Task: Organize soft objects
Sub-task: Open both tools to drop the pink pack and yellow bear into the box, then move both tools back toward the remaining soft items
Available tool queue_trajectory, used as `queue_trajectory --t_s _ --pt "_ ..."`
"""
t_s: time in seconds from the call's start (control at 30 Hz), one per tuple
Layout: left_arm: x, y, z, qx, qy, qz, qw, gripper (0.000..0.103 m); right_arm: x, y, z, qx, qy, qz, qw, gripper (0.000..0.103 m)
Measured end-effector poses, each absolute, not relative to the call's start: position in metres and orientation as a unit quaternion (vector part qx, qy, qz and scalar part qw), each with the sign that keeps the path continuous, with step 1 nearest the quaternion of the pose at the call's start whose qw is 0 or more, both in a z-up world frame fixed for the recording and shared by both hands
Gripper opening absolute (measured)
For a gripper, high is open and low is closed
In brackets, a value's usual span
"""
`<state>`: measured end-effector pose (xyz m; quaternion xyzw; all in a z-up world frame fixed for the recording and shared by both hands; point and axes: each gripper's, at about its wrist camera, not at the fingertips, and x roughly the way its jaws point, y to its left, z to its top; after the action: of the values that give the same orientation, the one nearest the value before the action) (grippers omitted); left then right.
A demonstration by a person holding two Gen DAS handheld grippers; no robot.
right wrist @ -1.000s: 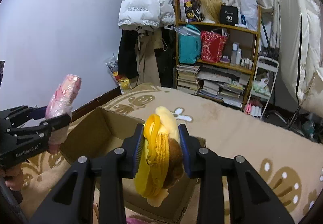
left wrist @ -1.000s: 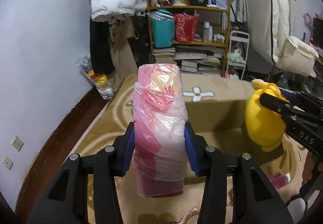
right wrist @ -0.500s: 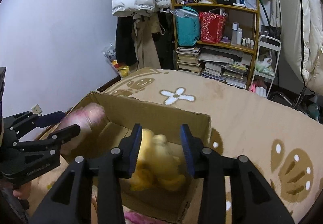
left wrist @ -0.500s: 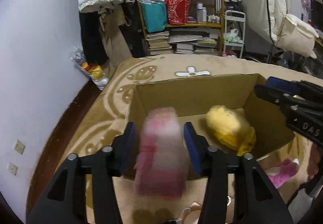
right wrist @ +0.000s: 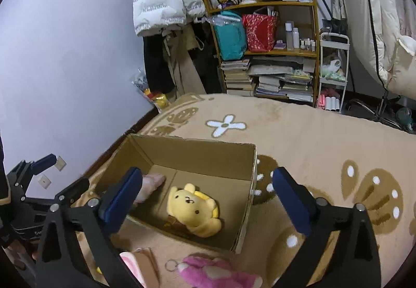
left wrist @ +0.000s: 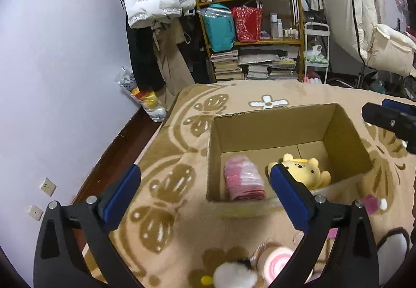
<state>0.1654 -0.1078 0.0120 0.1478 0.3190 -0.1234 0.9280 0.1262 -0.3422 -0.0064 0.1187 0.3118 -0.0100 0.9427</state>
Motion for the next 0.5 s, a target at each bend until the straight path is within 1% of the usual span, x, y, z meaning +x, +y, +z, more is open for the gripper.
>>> queue_trajectory --t_s 0.13,0.33,0.5 --pt "0.146 -0.091 0.026 0.132 0.325 -0.116 0.929 0.100 0.106 -0.338 0.009 0.130 0.306 -0.003 0.943 0.103" --pt "0.115 -0.058 0.040 0.084 0.335 -0.089 0.934 0.100 0.074 -0.320 0.029 0.114 0.306 0.001 0.945 0.103" --pt "0.083 -0.044 0.046 0.099 0.327 -0.077 0.937 0.100 0.046 -0.303 0.037 0.097 0.312 0.000 0.945 0.103"
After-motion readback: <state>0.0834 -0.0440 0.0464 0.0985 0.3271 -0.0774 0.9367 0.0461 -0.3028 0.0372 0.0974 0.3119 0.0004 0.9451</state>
